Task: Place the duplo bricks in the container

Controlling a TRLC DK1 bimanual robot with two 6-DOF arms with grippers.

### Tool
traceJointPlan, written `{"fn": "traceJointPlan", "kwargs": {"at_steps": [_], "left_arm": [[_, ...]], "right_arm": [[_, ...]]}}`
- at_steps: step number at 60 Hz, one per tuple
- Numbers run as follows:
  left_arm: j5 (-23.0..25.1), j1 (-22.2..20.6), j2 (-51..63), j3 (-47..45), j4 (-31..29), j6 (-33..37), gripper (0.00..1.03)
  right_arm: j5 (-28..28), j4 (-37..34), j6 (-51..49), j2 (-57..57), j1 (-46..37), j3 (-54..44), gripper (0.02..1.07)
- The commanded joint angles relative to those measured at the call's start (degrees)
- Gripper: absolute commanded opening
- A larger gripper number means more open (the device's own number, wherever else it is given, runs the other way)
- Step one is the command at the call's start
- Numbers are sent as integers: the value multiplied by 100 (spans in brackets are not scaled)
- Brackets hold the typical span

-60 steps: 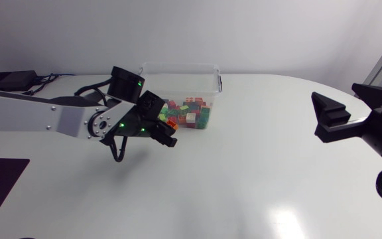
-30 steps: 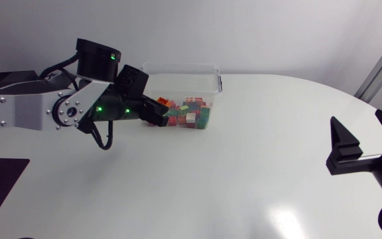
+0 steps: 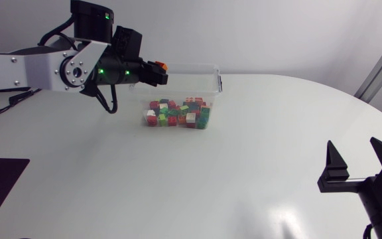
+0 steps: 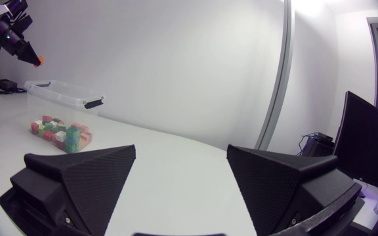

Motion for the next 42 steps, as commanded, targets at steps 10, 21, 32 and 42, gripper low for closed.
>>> {"fn": "traceJointPlan", "kwargs": {"at_steps": [10, 21, 32, 42], "left_arm": [[18, 188, 905, 1095, 134, -249, 36], [-61, 231, 1529, 1754, 116, -258, 36], [-131, 231, 2144, 2229, 63, -223, 37], [-157, 223, 2610, 2704, -403, -73, 76]], "right_arm": [[89, 168, 0, -34, -16, -248, 102], [-42, 151, -26, -34, 81, -327, 102], [-51, 151, -17, -34, 230, -327, 102], [-51, 151, -17, -34, 266, -327, 102]]}}
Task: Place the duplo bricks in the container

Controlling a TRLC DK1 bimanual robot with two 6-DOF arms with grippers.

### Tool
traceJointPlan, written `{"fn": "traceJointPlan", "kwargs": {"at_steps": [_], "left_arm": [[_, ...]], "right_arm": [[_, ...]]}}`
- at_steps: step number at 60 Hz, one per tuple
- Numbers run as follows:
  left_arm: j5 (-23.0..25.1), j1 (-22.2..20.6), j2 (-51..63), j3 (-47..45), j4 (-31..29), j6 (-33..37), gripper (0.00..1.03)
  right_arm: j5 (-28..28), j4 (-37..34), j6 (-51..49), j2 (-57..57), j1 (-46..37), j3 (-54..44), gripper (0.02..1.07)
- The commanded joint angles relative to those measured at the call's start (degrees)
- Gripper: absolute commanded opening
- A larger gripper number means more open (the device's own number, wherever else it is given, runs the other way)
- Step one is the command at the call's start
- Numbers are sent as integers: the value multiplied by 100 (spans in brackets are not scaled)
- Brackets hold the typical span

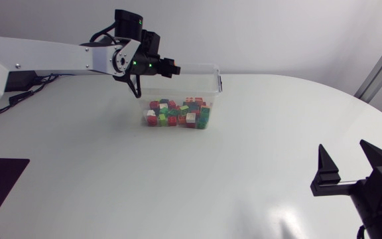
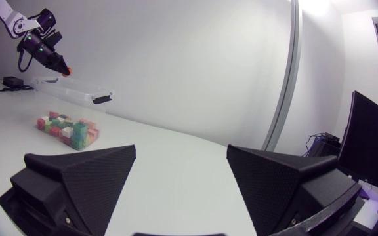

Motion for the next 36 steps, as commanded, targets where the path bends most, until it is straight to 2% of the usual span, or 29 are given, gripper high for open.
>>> {"fn": "traceJointPlan", "kwargs": {"at_steps": [1, 4, 8, 12, 21, 36], "left_arm": [[-44, 35, 256, 347, -210, 84, 78], [-44, -9, 274, 479, -544, 225, 91], [-44, -27, 116, 435, -659, 295, 98], [-53, -53, -254, 365, -1028, 436, 98], [-53, 35, -1379, -303, -1028, 550, 98], [-132, 457, -3251, -1551, -1001, 919, 98]], "right_arm": [[-5, 44, -15, -34, 34, -146, 102], [-5, 44, -15, -34, 43, -146, 102], [-5, 44, -15, -34, 34, -146, 102], [-5, 44, -24, -34, 34, -146, 102], [-5, 44, -15, -34, 34, -146, 102], [-5, 44, -33, -34, 25, -146, 102]]}}
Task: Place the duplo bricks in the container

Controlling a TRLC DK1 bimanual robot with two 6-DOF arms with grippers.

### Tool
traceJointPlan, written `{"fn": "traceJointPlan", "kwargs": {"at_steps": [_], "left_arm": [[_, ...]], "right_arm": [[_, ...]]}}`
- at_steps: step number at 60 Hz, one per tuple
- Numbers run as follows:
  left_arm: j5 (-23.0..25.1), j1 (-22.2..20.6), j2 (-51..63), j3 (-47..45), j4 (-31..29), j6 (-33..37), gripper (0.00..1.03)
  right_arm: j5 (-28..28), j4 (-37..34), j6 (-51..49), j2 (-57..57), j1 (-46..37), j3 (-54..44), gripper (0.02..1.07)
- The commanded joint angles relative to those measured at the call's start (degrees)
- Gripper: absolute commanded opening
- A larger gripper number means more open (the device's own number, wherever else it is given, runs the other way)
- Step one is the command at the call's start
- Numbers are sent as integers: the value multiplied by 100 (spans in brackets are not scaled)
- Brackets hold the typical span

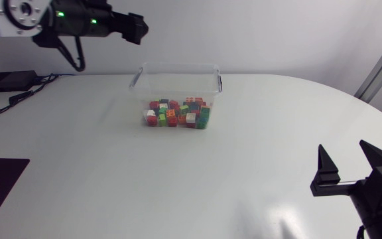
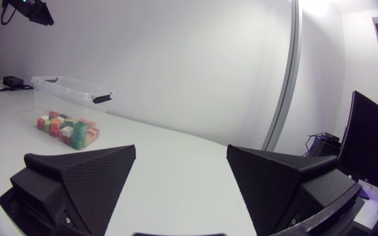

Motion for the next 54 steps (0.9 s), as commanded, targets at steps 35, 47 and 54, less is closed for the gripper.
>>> {"fn": "traceJointPlan", "kwargs": {"at_steps": [35, 47, 54], "left_arm": [[-545, 926, -3758, -3961, 898, 472, 98], [-545, 1032, -4795, -5006, 1136, 499, 98], [-545, 1120, -5402, -5534, 1215, 508, 98]], "right_arm": [[-47, 44, 20, -34, 148, -137, 102], [-56, 44, 20, -34, 34, -137, 102], [-47, 35, 20, -34, -300, -137, 102]]}}
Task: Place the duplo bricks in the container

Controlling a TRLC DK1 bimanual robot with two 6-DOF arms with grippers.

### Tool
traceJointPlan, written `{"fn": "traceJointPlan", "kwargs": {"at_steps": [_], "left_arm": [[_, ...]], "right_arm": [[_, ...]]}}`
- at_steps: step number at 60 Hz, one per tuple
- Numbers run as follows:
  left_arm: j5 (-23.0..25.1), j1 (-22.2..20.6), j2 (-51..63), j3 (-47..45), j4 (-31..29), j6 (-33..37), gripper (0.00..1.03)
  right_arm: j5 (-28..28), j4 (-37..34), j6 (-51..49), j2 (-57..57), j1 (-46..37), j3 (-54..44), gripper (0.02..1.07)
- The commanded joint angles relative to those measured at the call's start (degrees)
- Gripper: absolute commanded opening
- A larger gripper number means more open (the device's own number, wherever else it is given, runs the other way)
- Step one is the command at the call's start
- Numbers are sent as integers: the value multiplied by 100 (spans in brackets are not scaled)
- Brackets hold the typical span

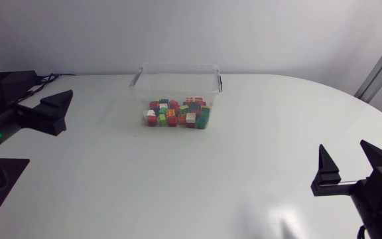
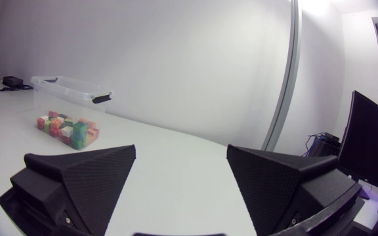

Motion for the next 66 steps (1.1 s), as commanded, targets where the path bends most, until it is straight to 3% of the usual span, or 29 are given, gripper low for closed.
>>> {"fn": "traceJointPlan", "kwargs": {"at_steps": [1, 53, 66], "left_arm": [[-34, 104, -542, -545, 183, 116, 98], [-51, 558, -3724, -3132, 0, -1413, 98], [-51, 561, -3741, -3146, -1, -1422, 98]], "right_arm": [[7, 44, 9, -34, -220, -135, 102], [-1198, -175, 1407, 1, -649, -100, 102], [-1205, -176, 1415, 1, -650, -99, 102]]}}
